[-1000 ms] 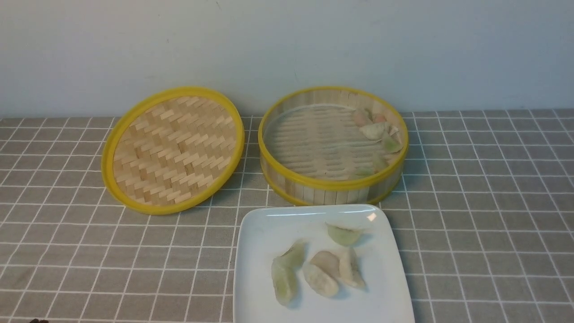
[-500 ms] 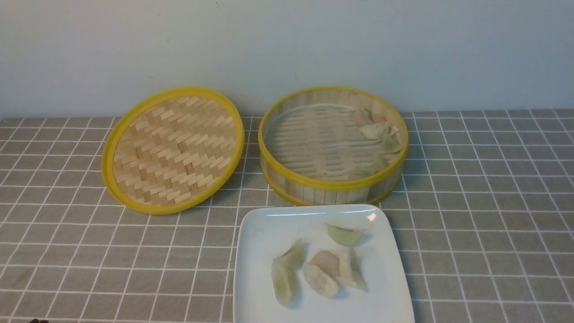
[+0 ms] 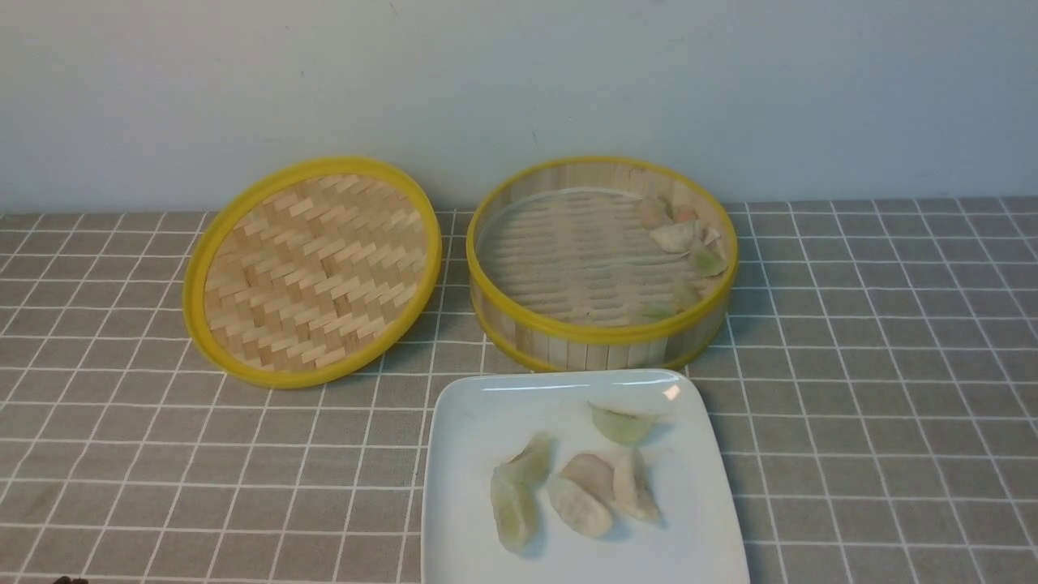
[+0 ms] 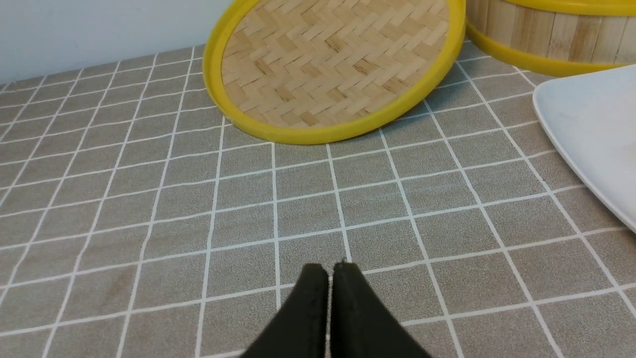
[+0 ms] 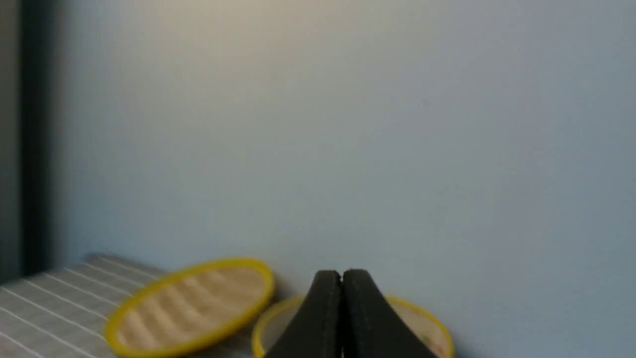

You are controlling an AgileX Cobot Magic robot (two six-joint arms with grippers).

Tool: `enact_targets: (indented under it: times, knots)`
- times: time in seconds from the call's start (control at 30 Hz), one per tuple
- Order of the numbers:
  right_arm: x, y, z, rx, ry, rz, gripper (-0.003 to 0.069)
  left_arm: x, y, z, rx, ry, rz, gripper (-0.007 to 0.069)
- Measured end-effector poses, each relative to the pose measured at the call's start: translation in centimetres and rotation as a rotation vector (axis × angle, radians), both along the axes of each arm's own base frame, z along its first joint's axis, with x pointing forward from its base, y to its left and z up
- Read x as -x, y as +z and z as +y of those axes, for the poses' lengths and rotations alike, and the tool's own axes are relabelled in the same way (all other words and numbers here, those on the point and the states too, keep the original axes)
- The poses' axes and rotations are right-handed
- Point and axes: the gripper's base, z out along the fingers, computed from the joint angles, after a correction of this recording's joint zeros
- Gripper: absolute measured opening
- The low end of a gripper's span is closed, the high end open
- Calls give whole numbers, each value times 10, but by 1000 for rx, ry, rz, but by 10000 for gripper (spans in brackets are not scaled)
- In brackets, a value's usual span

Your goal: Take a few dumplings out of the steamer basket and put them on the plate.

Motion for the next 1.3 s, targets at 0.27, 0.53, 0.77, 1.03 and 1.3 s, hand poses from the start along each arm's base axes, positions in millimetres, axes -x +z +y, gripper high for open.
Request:
enact_targets:
  times: [0.27, 0.53, 0.77, 1.03, 1.3]
  knots:
    - [-25, -102, -8, 75, -325, 329, -14, 0, 0, 0, 0, 0, 0, -5]
    - [-26, -108, -10, 44, -382, 354, -14, 0, 0, 0, 0, 0, 0, -5]
    - [-26, -108, -10, 45, -381, 352, -14, 0, 0, 0, 0, 0, 0, -5]
    - [-26, -108, -10, 45, -381, 353, -14, 0, 0, 0, 0, 0, 0, -5]
    - [-26, -108, -10, 45, -381, 353, -14, 0, 0, 0, 0, 0, 0, -5]
